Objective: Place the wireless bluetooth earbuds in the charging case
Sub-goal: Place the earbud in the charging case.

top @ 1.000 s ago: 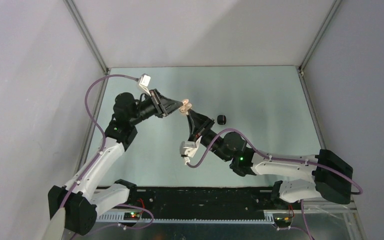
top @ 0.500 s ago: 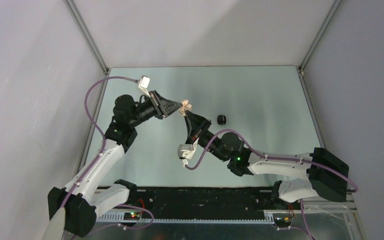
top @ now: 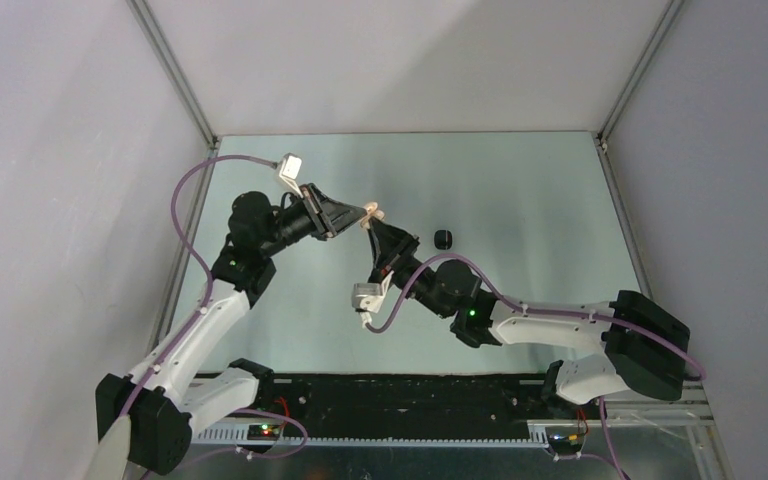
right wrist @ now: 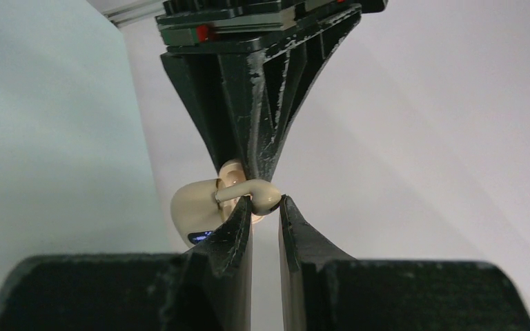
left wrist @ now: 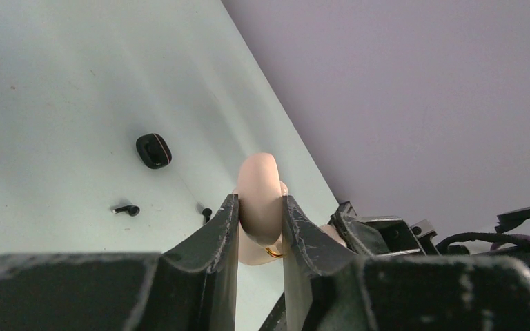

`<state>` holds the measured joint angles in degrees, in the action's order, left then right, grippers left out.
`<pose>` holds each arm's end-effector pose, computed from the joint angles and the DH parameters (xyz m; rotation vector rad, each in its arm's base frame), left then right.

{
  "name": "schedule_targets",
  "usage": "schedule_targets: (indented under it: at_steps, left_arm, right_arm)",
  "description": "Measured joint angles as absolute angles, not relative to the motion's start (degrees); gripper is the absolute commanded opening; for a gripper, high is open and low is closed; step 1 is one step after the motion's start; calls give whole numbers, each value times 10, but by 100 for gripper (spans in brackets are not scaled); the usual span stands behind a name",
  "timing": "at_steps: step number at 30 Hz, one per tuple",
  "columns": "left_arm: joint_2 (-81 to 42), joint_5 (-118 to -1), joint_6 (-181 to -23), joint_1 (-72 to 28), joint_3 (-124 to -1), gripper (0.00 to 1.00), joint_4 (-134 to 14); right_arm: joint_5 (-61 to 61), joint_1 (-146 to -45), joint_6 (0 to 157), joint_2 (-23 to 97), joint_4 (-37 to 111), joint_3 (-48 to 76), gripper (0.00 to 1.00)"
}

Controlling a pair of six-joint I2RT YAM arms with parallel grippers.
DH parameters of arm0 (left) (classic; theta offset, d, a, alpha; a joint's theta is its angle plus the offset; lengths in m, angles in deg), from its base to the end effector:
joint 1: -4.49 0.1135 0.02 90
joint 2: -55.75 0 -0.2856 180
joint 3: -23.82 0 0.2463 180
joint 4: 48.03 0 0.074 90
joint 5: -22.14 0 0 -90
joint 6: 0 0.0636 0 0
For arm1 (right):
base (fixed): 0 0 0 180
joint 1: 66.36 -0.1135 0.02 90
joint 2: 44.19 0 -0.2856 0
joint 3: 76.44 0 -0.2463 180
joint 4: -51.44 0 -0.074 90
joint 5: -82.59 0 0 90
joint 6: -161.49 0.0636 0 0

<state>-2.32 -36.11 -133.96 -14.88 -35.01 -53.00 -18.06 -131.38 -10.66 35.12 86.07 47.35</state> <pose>0.2181 -0.1122 0.3498 0.0787 1.7987 -1.2703 0.1489 0.2917 0.3248 -1.2739 0.5388 -0.3773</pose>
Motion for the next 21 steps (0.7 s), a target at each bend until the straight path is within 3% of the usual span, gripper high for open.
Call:
schedule_targets:
  at_steps: [21]
  left_arm:
    - [-16,-361,-1335,-152,-349,0,-518]
  right_arm:
    - [-181,-1304,-114,359,858,457,0]
